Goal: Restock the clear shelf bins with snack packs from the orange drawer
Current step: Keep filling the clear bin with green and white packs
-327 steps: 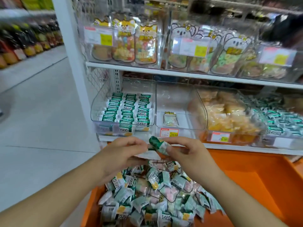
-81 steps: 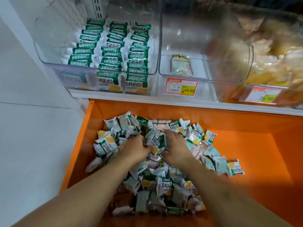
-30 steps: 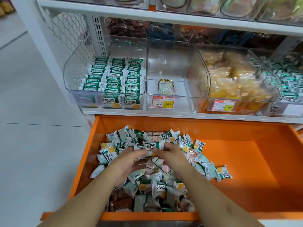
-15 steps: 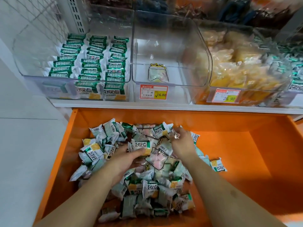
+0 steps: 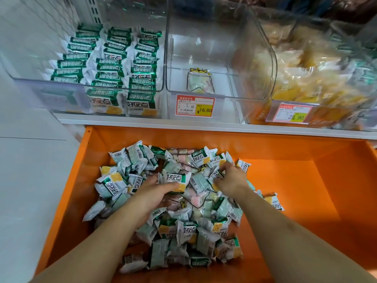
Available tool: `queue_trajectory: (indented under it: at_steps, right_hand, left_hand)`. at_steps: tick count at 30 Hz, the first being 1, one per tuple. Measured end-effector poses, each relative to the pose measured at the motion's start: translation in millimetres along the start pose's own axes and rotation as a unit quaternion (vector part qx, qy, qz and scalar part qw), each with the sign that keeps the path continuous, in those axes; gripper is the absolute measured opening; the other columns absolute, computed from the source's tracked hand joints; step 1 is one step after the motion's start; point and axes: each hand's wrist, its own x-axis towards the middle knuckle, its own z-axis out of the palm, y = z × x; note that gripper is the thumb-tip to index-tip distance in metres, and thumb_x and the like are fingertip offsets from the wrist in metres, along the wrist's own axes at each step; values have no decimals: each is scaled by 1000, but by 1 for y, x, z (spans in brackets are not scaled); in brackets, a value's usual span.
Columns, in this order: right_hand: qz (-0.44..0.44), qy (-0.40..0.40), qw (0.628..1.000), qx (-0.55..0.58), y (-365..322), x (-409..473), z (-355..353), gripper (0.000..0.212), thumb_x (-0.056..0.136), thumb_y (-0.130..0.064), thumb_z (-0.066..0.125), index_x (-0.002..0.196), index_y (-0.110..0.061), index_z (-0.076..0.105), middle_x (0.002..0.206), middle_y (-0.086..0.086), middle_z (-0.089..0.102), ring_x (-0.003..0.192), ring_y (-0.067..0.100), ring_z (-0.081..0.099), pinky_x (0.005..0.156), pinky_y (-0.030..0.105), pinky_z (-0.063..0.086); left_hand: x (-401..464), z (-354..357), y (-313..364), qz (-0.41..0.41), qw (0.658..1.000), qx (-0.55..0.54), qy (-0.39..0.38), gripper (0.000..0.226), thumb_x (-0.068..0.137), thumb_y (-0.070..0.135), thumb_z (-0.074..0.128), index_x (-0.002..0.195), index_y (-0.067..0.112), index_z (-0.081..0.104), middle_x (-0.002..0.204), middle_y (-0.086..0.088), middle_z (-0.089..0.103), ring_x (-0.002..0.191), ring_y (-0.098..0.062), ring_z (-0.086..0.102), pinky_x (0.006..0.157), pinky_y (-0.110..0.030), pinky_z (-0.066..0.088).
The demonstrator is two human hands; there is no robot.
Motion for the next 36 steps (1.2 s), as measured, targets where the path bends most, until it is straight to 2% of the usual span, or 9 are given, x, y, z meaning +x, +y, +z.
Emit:
queue_trajectory:
  at_steps: [3, 5, 10, 15, 17, 22, 28, 32, 36]
  right_hand:
    - [-15, 4, 998, 58, -3, -14, -12, 27, 93, -22, 73, 108, -23, 50, 84, 5, 67, 66, 20, 61, 56, 29, 47]
    - [-34, 8, 995, 97, -10, -23, -25, 27, 94, -23, 74, 105, -23, 50, 81, 6, 67, 57, 19, 56, 51, 29, 44]
    - [-135, -60, 969, 197, -57, -55, -74, 26, 91, -27, 82, 104, -24, 59, 84, 4, 64, 62, 19, 57, 59, 38, 51]
    - [-249, -64, 938, 232, -99, -109, -121, 23, 91, -16, 80, 105, -25, 65, 85, -2, 57, 69, 18, 57, 63, 38, 52]
    - [-278, -49, 934, 220, -103, -130, -138, 24, 89, -16, 80, 100, -31, 65, 82, -3, 56, 70, 17, 57, 65, 40, 52]
    - [-327, -34, 908, 258, -106, -183, -175, 23, 93, -10, 77, 100, -32, 72, 73, -12, 54, 68, 13, 56, 67, 35, 51]
    - [-379, -43, 879, 287, -133, -226, -172, 24, 92, -15, 81, 104, -35, 75, 90, -13, 69, 85, 11, 64, 82, 37, 56]
    - [-379, -5, 889, 257, -144, -228, -165, 20, 93, -23, 80, 105, -38, 74, 99, -18, 70, 71, 13, 55, 71, 25, 51]
    - [-385, 25, 892, 235, -151, -222, -161, 22, 91, -27, 83, 106, -42, 76, 107, -19, 68, 79, 14, 62, 80, 35, 58]
  left_hand:
    - [-10, -1, 6, 5, 1000, -15, -4, 130, 59, 47, 100, 163, 18, 27, 124, -3, 72, 96, -25, 78, 98, -51, 59]
    - [-20, -3, 13, 13, 999, -38, -11, 121, 71, 37, 96, 164, 25, 20, 127, -8, 71, 95, -32, 79, 95, -51, 60]
    - [-48, -14, 39, 44, 997, -61, -24, 108, 87, 11, 83, 166, 22, 11, 128, -19, 69, 94, -37, 78, 96, -51, 59]
    - [-93, -28, 76, 82, 996, -10, -25, 48, 95, 1, 72, 137, -1, 49, 114, -21, 75, 101, -40, 76, 78, -41, 65]
    - [-114, -35, 90, 103, 994, 17, -31, 40, 93, 1, 74, 129, 1, 55, 110, -19, 77, 99, -39, 76, 78, -41, 66]
    - [-168, -52, 116, 160, 983, 90, -26, 39, 90, 7, 81, 123, 7, 58, 106, -16, 79, 95, -36, 78, 93, -52, 61]
    - [-200, -63, 127, 199, 969, 117, -83, 47, 87, -4, 79, 129, 10, 62, 114, -11, 78, 106, -31, 76, 95, -44, 61]
    - [-197, -70, 126, 185, 969, 123, -105, 64, 79, -11, 77, 136, 13, 59, 123, -19, 73, 114, -35, 72, 102, -48, 58]
    - [-191, -76, 131, 164, 970, 124, -128, 85, 61, 0, 82, 140, 6, 52, 126, -30, 63, 119, -41, 66, 105, -52, 55]
